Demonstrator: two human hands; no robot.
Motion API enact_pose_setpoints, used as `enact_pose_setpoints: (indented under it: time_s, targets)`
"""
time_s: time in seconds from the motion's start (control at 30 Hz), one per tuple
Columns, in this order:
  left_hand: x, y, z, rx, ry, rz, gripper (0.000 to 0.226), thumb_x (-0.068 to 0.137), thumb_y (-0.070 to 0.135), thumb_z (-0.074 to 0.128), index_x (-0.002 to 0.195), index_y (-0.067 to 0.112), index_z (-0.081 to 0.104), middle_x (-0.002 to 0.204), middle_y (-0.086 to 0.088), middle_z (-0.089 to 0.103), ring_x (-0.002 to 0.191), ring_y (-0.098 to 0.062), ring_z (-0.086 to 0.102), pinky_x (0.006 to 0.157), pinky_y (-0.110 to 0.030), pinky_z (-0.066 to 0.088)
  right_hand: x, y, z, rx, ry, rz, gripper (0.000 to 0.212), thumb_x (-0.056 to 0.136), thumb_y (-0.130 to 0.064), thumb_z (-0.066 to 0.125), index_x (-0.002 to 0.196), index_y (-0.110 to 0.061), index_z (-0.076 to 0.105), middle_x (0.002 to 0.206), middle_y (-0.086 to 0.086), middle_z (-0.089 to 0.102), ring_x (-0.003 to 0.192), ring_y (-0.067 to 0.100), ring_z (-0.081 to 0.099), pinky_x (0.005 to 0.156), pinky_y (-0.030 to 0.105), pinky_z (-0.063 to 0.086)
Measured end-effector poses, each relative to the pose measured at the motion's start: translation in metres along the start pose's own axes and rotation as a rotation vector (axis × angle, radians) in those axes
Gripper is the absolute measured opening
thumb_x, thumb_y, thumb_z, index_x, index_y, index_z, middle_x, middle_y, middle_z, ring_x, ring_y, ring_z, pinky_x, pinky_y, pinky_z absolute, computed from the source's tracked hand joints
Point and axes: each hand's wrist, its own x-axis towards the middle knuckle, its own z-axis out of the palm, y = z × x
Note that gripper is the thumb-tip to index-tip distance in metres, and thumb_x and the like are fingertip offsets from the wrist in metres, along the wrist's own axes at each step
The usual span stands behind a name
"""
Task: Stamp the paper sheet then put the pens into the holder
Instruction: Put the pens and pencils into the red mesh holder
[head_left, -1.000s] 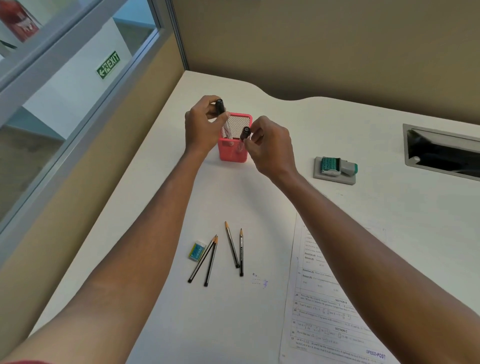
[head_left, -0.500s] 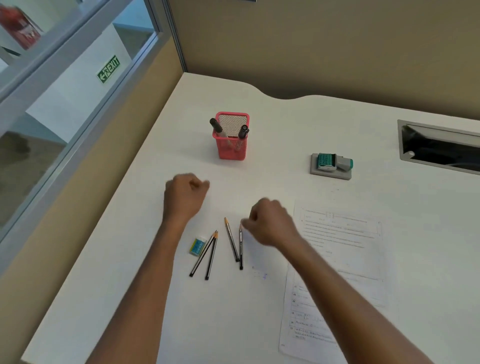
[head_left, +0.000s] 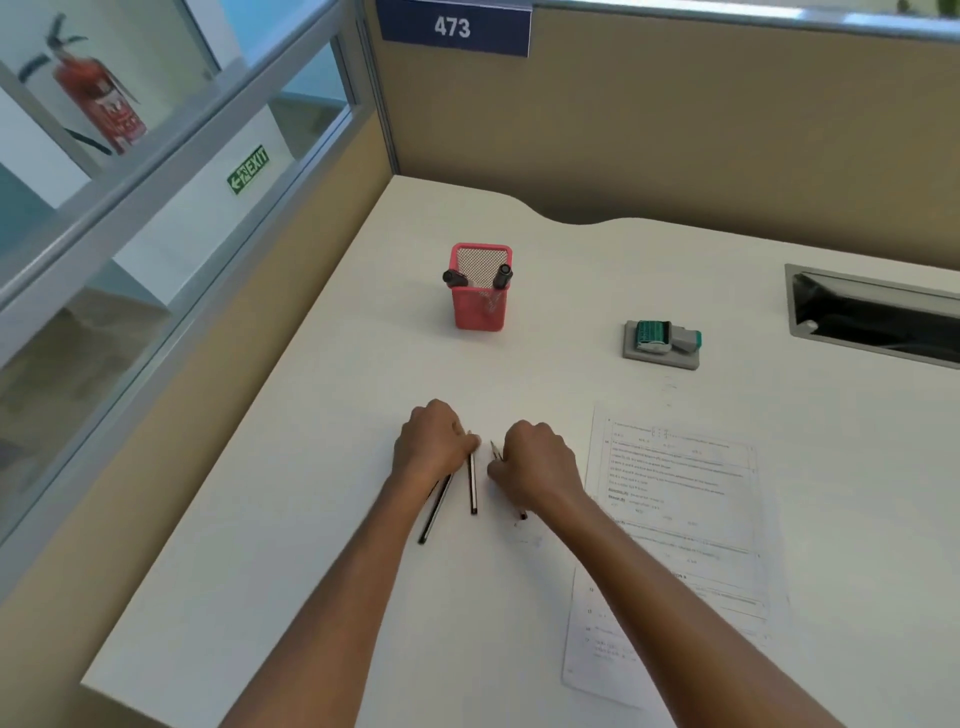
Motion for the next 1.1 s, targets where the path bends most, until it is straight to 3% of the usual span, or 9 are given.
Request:
enact_pose_setpoints:
  time_s: [0.13,0.23,0.33,0.47,0.57,0.67,0.77,0.93,1.1]
  targets:
    - [-0.001,-0.001,-0.007,-0.101,0.010,0.016,0.026,0.078,0.025,0.070,0.064,0.003,0.064,0.067,-0.011,0.070,0.068,-0.029,0.068,0.069,-0.039,0.058,0.004,0.005,-0.030,0.220,0.127,-0.002,0.017,0.077,-0.023,0.065,0.075,-0.006,0.061,0.073,0.009,0.065,0.063,0.024,0.058,0.057,0.033,0.050]
    - [-0.001,-0.001,-0.010,-0.211,0.043,0.032,0.028,0.077,0.019,0.067,0.064,-0.005,0.060,0.058,-0.011,0.062,0.053,-0.027,0.059,0.060,-0.035,0.053,0.010,-0.001,-0.062,0.409,0.298,-0.103,0.018,0.076,-0.018,0.067,0.092,-0.013,0.060,0.071,0.000,0.066,0.066,0.020,0.062,0.062,0.034,0.053]
    - [-0.004,0.000,-0.014,-0.286,0.068,0.038,0.023,0.078,0.018,0.066,0.063,0.001,0.063,0.056,-0.002,0.060,0.051,-0.019,0.056,0.062,-0.033,0.053,0.019,-0.012,-0.098,0.521,0.490,-0.272,0.029,0.079,-0.009,0.066,0.107,-0.013,0.057,0.068,0.000,0.067,0.063,0.017,0.063,0.062,0.034,0.053]
    - [-0.010,0.000,-0.021,-0.372,0.104,0.059,0.015,0.078,0.018,0.065,0.065,0.010,0.066,0.060,-0.005,0.067,0.058,-0.020,0.068,0.061,-0.033,0.056,0.044,-0.026,-0.141,0.604,0.720,-0.395,0.018,0.082,-0.008,0.064,0.097,-0.014,0.056,0.067,-0.002,0.068,0.063,0.017,0.067,0.066,0.034,0.056]
    - [-0.015,0.001,-0.026,-0.459,0.114,0.092,0.012,0.078,0.014,0.066,0.068,0.009,0.066,0.061,-0.009,0.069,0.050,-0.015,0.068,0.054,-0.037,0.057,0.070,-0.034,-0.163,0.635,0.798,-0.428,0.013,0.086,-0.012,0.062,0.092,-0.018,0.052,0.074,-0.004,0.067,0.068,0.015,0.069,0.066,0.033,0.057]
    - [-0.016,0.004,-0.033,-0.507,0.145,0.142,0.011,0.079,0.012,0.066,0.069,0.008,0.066,0.059,-0.005,0.070,0.052,-0.015,0.069,0.058,-0.040,0.059,0.100,-0.038,-0.167,0.585,0.784,-0.399,0.008,0.086,-0.015,0.063,0.092,-0.013,0.058,0.078,-0.004,0.068,0.072,0.015,0.069,0.070,0.036,0.056]
    - [-0.015,0.007,-0.041,-0.558,0.198,0.202,0.010,0.081,0.010,0.066,0.071,0.009,0.067,0.060,-0.003,0.071,0.055,-0.015,0.070,0.058,-0.040,0.061,0.125,-0.038,-0.155,0.510,0.658,-0.375,0.007,0.087,-0.016,0.064,0.091,-0.011,0.062,0.080,-0.001,0.070,0.077,0.017,0.069,0.075,0.042,0.057]
    - [-0.005,0.022,-0.062,-0.647,0.326,0.297,0.006,0.082,0.006,0.067,0.076,0.007,0.068,0.064,-0.007,0.072,0.057,-0.017,0.071,0.052,-0.031,0.058,0.153,-0.029,-0.134,0.431,0.495,-0.362,0.004,0.086,-0.014,0.067,0.089,-0.011,0.068,0.084,0.002,0.072,0.080,0.017,0.068,0.078,0.044,0.057]
    - [0.024,0.045,-0.090,-0.731,0.478,0.382,0.003,0.081,0.008,0.066,0.081,0.006,0.068,0.067,-0.009,0.071,0.058,-0.020,0.072,0.052,-0.032,0.059,0.161,-0.022,-0.124,0.433,0.483,-0.349,0.004,0.084,-0.013,0.070,0.088,-0.012,0.070,0.084,0.001,0.072,0.080,0.016,0.069,0.077,0.042,0.058]
